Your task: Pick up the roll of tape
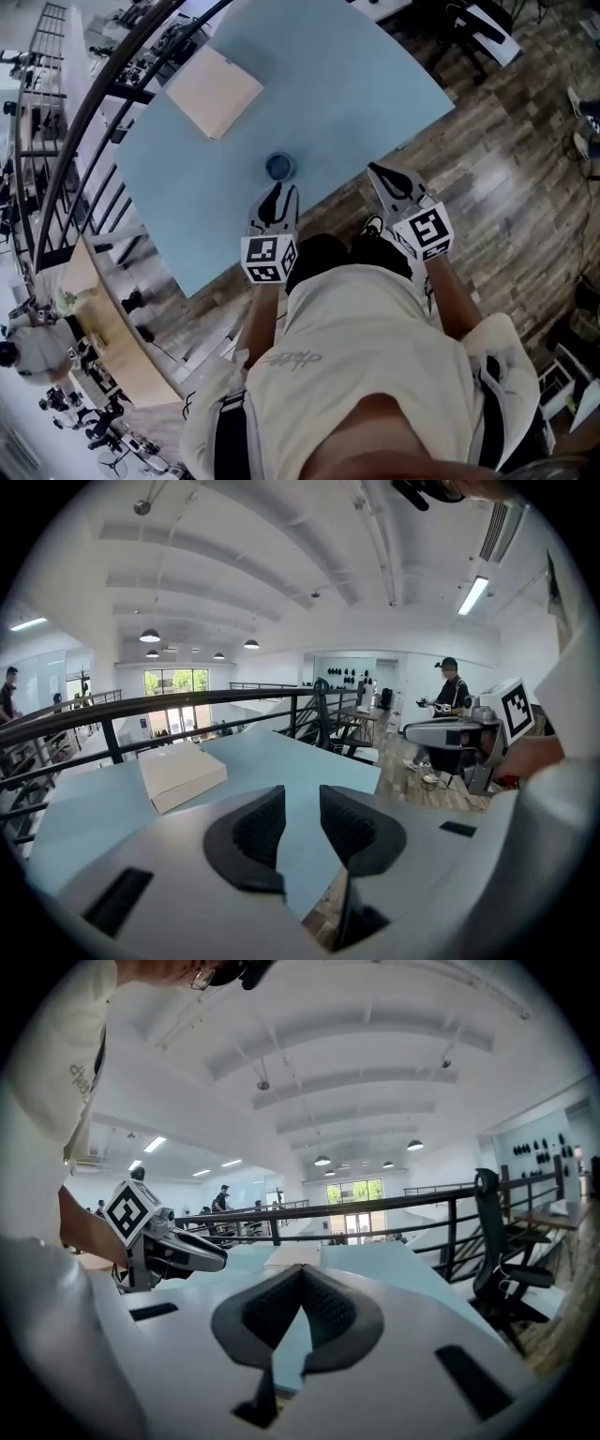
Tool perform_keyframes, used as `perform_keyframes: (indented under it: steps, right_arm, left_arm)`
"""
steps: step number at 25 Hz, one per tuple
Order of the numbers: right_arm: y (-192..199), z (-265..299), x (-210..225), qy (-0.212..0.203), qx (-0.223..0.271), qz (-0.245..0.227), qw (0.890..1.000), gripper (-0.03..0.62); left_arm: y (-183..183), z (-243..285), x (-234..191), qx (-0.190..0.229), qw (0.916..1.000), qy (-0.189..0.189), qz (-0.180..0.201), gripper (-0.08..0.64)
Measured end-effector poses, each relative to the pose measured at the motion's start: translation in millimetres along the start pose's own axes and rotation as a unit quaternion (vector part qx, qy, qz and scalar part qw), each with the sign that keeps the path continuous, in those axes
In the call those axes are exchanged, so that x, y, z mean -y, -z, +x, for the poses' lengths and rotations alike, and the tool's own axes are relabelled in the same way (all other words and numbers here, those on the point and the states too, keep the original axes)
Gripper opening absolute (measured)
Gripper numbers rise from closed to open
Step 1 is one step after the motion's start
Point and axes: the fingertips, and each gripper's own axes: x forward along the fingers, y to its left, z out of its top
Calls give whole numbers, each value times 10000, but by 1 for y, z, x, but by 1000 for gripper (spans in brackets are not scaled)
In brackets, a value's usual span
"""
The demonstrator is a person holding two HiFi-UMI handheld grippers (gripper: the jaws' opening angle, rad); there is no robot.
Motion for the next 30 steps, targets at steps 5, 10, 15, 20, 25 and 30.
perform_keyframes:
  steps: [5, 10, 15, 20, 25, 30]
  right_arm:
    - [4, 25, -5, -300, -125, -9, 9995, 6]
    - [2, 45, -13, -456, -286, -52, 9985, 6]
    - [-17, 68, -19, -533, -284, -248, 9979, 6]
    - [-36, 98, -21, -598, -338, -458, 9966, 6]
    - [-47, 135, -29, -664, -328, -504, 9960, 6]
    - [-47, 157, -35, -771, -391, -655, 9941, 6]
  left_arm:
    - [3, 0, -17, -23, 9995, -224, -221, 124]
    - [8, 4, -32, -7, 9987, -300, -402, 124]
    - [5, 13, -53, 62, 9987, -235, -455, 124]
    - [6, 27, -66, 88, 9989, -85, -463, 124]
    - [9, 32, -83, -39, 9992, 56, -403, 124]
    - [17, 34, -95, -98, 9988, 72, -484, 124]
